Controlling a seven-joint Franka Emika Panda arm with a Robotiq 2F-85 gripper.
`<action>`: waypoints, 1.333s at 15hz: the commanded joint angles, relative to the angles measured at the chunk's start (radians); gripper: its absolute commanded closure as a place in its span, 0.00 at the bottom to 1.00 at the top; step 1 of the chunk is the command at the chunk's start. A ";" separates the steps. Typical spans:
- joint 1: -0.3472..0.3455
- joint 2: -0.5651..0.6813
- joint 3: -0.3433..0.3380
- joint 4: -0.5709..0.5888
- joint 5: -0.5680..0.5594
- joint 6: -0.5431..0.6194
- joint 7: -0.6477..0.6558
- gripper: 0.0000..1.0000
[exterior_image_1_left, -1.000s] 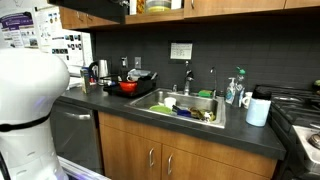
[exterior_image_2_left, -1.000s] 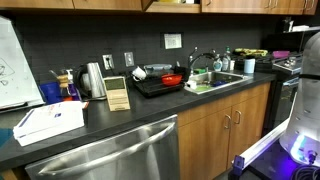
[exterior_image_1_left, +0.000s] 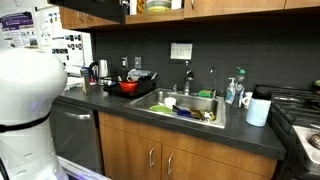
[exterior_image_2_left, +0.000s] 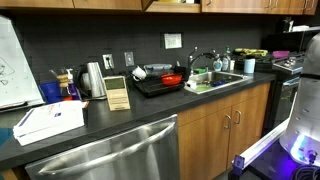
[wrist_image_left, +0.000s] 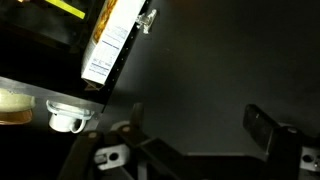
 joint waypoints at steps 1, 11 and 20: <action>-0.036 -0.041 0.017 -0.039 -0.019 0.026 0.026 0.00; 0.114 -0.197 -0.046 -0.136 0.000 -0.045 -0.039 0.00; 0.226 -0.264 -0.064 -0.151 0.018 -0.148 -0.066 0.00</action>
